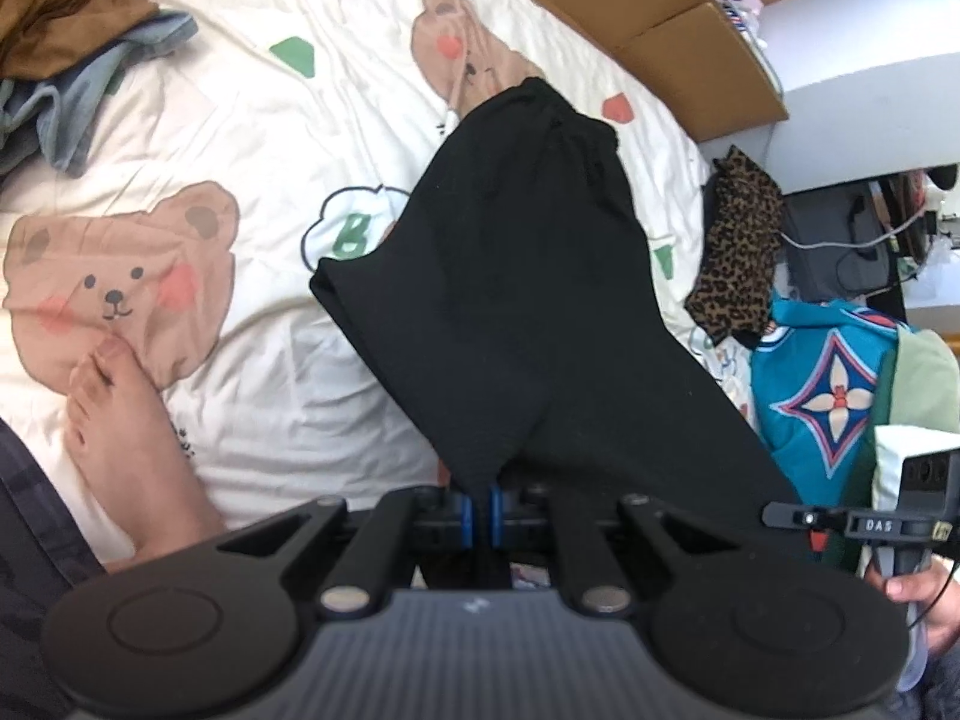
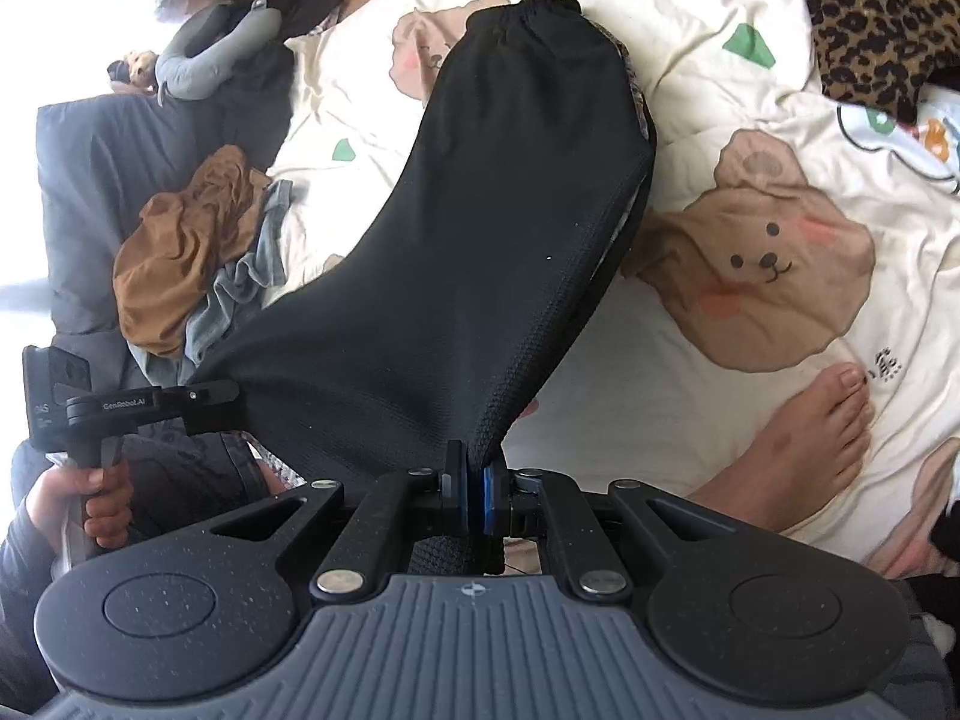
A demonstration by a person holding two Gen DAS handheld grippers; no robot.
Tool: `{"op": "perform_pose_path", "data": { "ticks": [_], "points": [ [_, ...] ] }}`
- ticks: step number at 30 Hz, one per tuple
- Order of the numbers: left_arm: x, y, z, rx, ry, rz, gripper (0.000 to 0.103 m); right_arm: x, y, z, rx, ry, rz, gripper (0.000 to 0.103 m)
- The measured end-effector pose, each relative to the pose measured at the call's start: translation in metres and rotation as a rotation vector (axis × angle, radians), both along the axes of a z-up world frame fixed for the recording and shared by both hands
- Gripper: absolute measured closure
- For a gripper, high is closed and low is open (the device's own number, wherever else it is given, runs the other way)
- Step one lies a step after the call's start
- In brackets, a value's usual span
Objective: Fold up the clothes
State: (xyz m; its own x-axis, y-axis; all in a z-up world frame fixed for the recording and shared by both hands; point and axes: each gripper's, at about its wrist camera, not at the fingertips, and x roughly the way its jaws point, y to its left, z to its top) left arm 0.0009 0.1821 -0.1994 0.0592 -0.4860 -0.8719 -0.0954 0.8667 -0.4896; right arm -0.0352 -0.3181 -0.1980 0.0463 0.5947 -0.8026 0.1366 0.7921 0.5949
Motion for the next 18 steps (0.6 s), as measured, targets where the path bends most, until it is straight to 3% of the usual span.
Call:
{"op": "perform_pose_path", "data": {
  "ticks": [9, 18],
  "points": [
    [0.022, -0.006, -0.006, -0.003, -0.001, 0.003, 0.097, 0.009, -0.005, -0.016, 0.013, -0.01, -0.038, 0.101],
    [0.052, -0.016, -0.008, -0.038, -0.047, 0.017, 0.097, 0.028, -0.017, -0.023, 0.084, 0.009, -0.173, 0.101]
  ]
}}
